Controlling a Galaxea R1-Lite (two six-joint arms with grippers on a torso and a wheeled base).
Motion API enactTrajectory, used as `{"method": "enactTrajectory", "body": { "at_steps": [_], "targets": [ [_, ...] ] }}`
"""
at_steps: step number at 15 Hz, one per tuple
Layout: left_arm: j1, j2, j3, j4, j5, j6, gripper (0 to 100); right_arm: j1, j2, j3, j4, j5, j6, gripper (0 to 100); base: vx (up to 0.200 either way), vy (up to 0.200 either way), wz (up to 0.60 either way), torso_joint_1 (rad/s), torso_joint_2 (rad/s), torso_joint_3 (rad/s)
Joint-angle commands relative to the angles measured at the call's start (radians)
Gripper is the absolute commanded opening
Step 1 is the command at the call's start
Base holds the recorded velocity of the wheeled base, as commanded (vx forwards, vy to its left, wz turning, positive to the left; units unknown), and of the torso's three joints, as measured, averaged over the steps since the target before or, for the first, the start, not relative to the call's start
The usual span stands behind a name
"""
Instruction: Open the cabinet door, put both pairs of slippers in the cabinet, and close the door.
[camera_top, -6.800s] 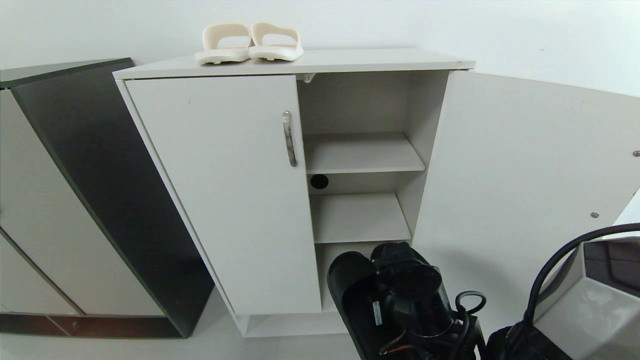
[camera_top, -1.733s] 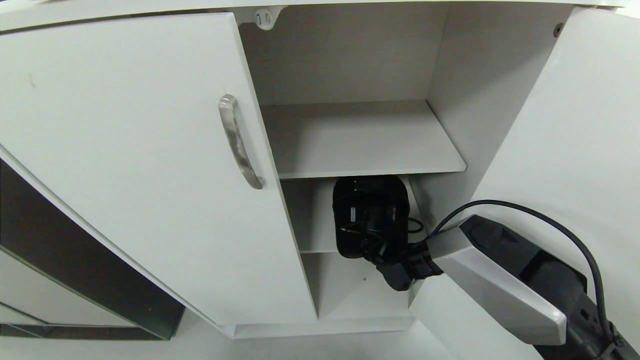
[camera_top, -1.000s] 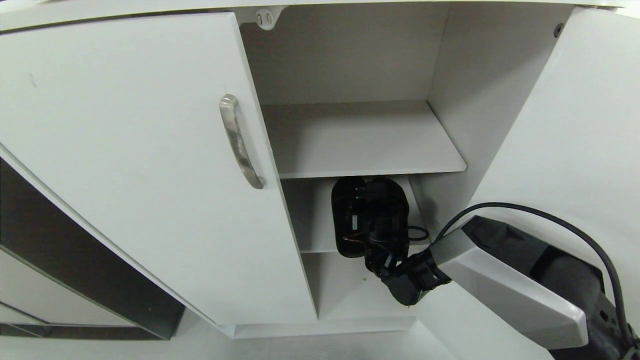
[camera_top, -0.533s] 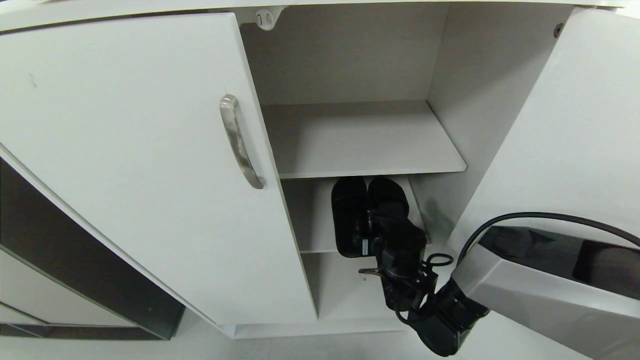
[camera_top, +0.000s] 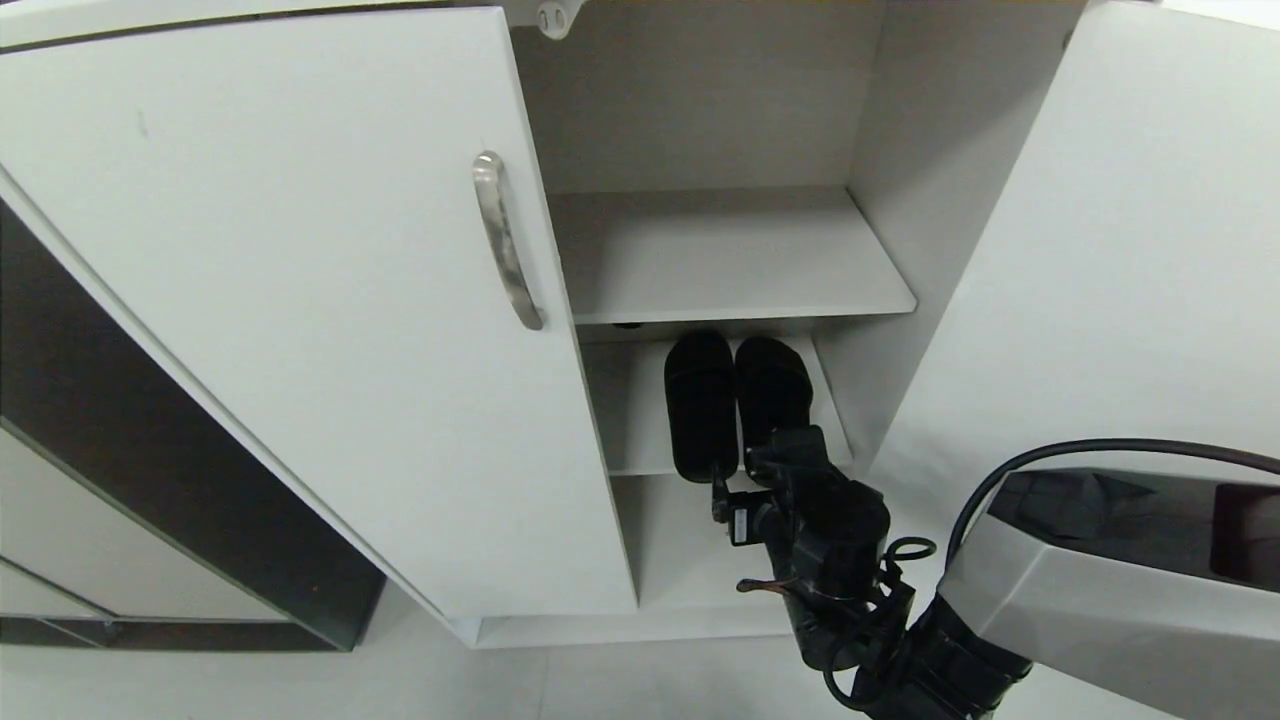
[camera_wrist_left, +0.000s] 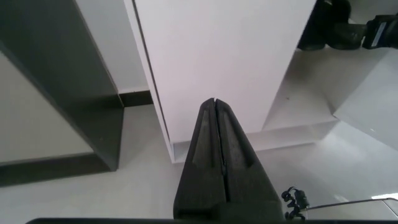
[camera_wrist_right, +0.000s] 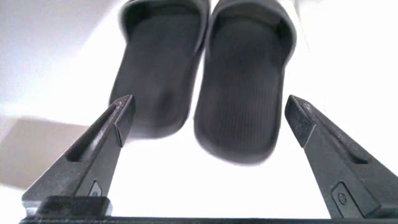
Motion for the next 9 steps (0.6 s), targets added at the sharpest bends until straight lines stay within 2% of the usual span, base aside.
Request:
{"method": "enactTrajectory", "body": {
  "at_steps": [1, 9],
  "targets": [
    [0.000, 0.002, 0.000, 0.000, 0.000, 0.000, 0, 0.001, -0.001, 0.000, 0.000, 0.000, -0.001, 100, -0.200, 0.000, 0.00, -0.012, 0.01, 0.002],
    [0.000, 0.002, 0.000, 0.000, 0.001, -0.006, 0, 0.004, 0.000, 0.076, -0.046, 0.000, 0.004, 100, 0.000, 0.000, 0.00, 0.000, 0.00, 0.000]
  ]
}}
